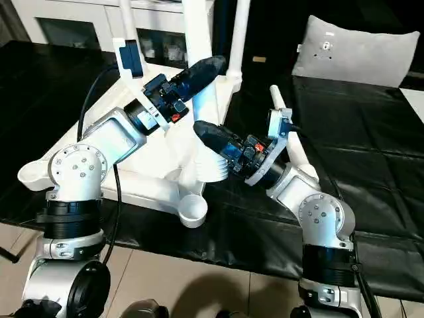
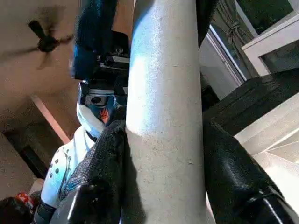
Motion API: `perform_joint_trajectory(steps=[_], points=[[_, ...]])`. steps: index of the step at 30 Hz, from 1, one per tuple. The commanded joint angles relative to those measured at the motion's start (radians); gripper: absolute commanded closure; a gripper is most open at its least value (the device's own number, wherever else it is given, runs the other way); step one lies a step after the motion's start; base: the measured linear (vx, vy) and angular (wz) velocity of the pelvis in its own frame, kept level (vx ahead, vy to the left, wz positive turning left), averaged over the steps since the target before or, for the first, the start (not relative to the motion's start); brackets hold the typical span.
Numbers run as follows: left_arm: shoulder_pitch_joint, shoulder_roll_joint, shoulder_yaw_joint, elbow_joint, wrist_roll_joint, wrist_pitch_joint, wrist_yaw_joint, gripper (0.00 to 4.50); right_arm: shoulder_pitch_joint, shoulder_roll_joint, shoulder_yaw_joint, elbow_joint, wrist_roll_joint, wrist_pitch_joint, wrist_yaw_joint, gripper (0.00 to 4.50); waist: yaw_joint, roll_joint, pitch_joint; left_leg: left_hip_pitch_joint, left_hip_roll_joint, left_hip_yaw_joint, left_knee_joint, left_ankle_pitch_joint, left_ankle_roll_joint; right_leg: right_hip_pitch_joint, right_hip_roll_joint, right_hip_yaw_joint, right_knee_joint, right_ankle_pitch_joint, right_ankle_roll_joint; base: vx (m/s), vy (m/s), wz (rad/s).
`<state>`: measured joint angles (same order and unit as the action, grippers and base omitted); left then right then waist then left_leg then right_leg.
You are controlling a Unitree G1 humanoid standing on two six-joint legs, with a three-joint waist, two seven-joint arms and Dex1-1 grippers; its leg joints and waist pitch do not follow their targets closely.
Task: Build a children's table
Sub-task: Pick table leg
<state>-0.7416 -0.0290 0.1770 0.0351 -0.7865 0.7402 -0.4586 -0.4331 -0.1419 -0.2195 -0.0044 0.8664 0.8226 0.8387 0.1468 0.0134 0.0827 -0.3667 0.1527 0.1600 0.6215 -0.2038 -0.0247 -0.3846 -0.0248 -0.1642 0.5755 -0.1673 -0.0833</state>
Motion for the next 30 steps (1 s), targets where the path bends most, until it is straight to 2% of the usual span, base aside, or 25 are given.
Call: perform_joint_trajectory(steps=[1, 2, 3, 4, 5, 6, 7, 8, 9, 10, 11, 12, 15, 22, 27, 29, 30], points=[[0.006, 0.001, -0.026, -0.019, 0.008, -0.003, -0.012, 1.79, -0.005, -0.014, 0.002, -0.009, -0.005, -0.015, -0.005, 2.59, 0.003, 0.001, -0.094, 0.010, 0.089, -0.038, -0.066, -0.052, 0.059, 0.064, -0.151, 0.080, -0.102, -0.373, 0.123, 0.000, 0.000, 0.00], [0.007, 0.010, -0.039, -0.019, 0.029, -0.015, -0.013, 1.97, -0.003, -0.015, 0.008, -0.013, -0.023, -0.032, -0.014, 2.59, 0.003, 0.000, -0.095, 0.009, 0.090, -0.039, -0.066, -0.051, 0.059, 0.065, -0.151, 0.080, -0.102, -0.373, 0.123, 0.000, 0.000, 0.00], [0.008, 0.015, -0.047, -0.018, 0.043, -0.024, -0.013, 2.07, -0.002, -0.016, 0.012, -0.014, -0.032, -0.043, -0.018, 2.59, 0.004, 0.005, -0.095, 0.010, 0.091, -0.041, -0.066, -0.048, 0.059, 0.063, -0.149, 0.080, -0.100, -0.366, 0.126, 0.000, 0.000, 0.00], [0.008, 0.019, -0.055, -0.015, 0.060, -0.036, -0.010, 2.09, -0.003, -0.016, 0.015, -0.015, -0.044, -0.056, -0.025, 2.59, 0.002, 0.002, -0.094, 0.011, 0.094, -0.042, -0.067, -0.055, 0.058, 0.063, -0.148, 0.079, -0.101, -0.367, 0.131, 0.000, 0.000, 0.00], [0.008, 0.025, -0.069, -0.009, 0.090, -0.057, -0.003, 2.10, -0.004, -0.015, 0.019, -0.017, -0.064, -0.078, -0.038, 2.59, 0.002, 0.008, -0.094, 0.013, 0.093, -0.042, -0.067, -0.059, 0.055, 0.062, -0.150, 0.080, -0.102, -0.368, 0.132, 0.000, 0.000, 0.00], [0.007, 0.030, -0.082, -0.003, 0.117, -0.076, 0.003, 2.10, -0.005, -0.014, 0.022, -0.020, -0.084, -0.098, -0.051, 2.59, -0.001, 0.004, -0.094, 0.011, 0.091, -0.042, -0.067, -0.063, 0.051, 0.062, -0.149, 0.079, -0.103, -0.372, 0.137, 0.000, 0.000, 0.00], [0.006, 0.048, -0.122, 0.011, 0.195, -0.132, 0.017, 2.29, -0.011, -0.006, 0.026, -0.026, -0.115, -0.134, -0.077, 2.59, -0.001, 0.007, -0.094, 0.010, 0.090, -0.043, -0.068, -0.065, 0.050, 0.063, -0.148, 0.078, -0.104, -0.372, 0.141, 0.000, 0.000, 0.00], [0.008, 0.060, -0.153, 0.016, 0.244, -0.160, 0.028, 2.29, -0.015, -0.001, 0.040, -0.028, -0.164, -0.183, -0.107, 2.59, -0.004, 0.004, -0.094, 0.011, 0.091, -0.042, -0.068, -0.064, 0.049, 0.062, -0.146, 0.079, -0.103, -0.369, 0.144, 0.000, 0.000, 0.00], [0.008, 0.060, -0.153, 0.016, 0.244, -0.160, 0.028, 2.44, -0.015, -0.001, 0.040, -0.028, -0.164, -0.183, -0.107, 2.59, -0.003, 0.004, -0.094, 0.013, 0.091, -0.044, -0.068, -0.066, 0.046, 0.061, -0.147, 0.078, -0.102, -0.368, 0.147, 0.000, 0.000, 0.00], [0.016, 0.071, -0.198, 0.018, 0.310, -0.195, 0.052, 2.44, -0.018, 0.006, 0.080, -0.036, -0.259, -0.272, -0.152, 2.59, -0.006, 0.002, -0.095, 0.012, 0.090, -0.041, -0.067, -0.068, 0.047, 0.064, -0.149, 0.078, -0.102, -0.368, 0.144, 0.000, 0.000, 0.00], [0.016, 0.071, -0.198, 0.018, 0.310, -0.195, 0.052, 2.44, -0.018, 0.006, 0.080, -0.036, -0.259, -0.272, -0.152, 2.59, -0.004, 0.003, -0.095, 0.011, 0.090, -0.043, -0.067, -0.067, 0.041, 0.061, -0.150, 0.078, -0.100, -0.366, 0.144, 0.000, 0.000, 0.00], [0.029, 0.067, -0.227, 0.014, 0.349, -0.220, 0.076, 2.48, -0.012, 0.019, 0.117, -0.046, -0.307, -0.321, -0.170, 2.59, -0.007, 0.003, -0.095, 0.011, 0.090, -0.042, -0.067, -0.065, 0.041, 0.062, -0.149, 0.078, -0.100, -0.363, 0.146, 0.000, 0.000, 0.00], [0.034, 0.044, -0.228, 0.015, 0.364, -0.233, 0.114, 2.55, -0.002, 0.023, 0.171, -0.045, -0.387, -0.404, -0.186, 2.59, -0.009, 0.006, -0.094, 0.010, 0.091, -0.040, -0.065, -0.073, 0.048, 0.063, -0.151, 0.079, -0.100, -0.357, 0.133, 0.000, 0.000, 0.00], [0.038, 0.036, -0.275, 0.036, 0.443, -0.310, 0.135, 2.66, -0.002, 0.058, 0.214, -0.008, -0.467, -0.509, -0.232, 2.61, -0.012, 0.002, -0.094, 0.011, 0.095, -0.042, -0.067, -0.085, 0.061, 0.061, -0.152, 0.081, -0.100, -0.360, 0.117, 0.000, 0.000, 0.00], [0.036, 0.046, -0.247, 0.049, 0.435, -0.310, 0.130, 2.66, -0.008, 0.059, 0.218, 0.006, -0.484, -0.524, -0.246, 2.61, -0.013, 0.004, -0.093, 0.010, 0.096, -0.041, -0.067, -0.089, 0.062, 0.062, -0.153, 0.083, -0.098, -0.351, 0.103, 0.000, 0.000, 0.00], [0.031, 0.065, -0.227, 0.063, 0.418, -0.297, 0.107, 2.66, -0.010, 0.057, 0.206, 0.006, -0.462, -0.514, -0.231, 2.05, -0.013, 0.005, -0.094, 0.012, 0.100, -0.043, -0.068, -0.090, 0.064, 0.062, -0.155, 0.084, -0.096, -0.342, 0.095, 0.000, 0.000, 0.00], [0.031, 0.065, -0.227, 0.063, 0.418, -0.297, 0.107, 2.66, -0.010, 0.057, 0.206, 0.006, -0.462, -0.514, -0.231, 2.05, -0.013, 0.005, -0.094, 0.012, 0.099, -0.043, -0.068, -0.091, 0.065, 0.062, -0.156, 0.084, -0.096, -0.341, 0.093, 0.000, 0.000, 0.00]])
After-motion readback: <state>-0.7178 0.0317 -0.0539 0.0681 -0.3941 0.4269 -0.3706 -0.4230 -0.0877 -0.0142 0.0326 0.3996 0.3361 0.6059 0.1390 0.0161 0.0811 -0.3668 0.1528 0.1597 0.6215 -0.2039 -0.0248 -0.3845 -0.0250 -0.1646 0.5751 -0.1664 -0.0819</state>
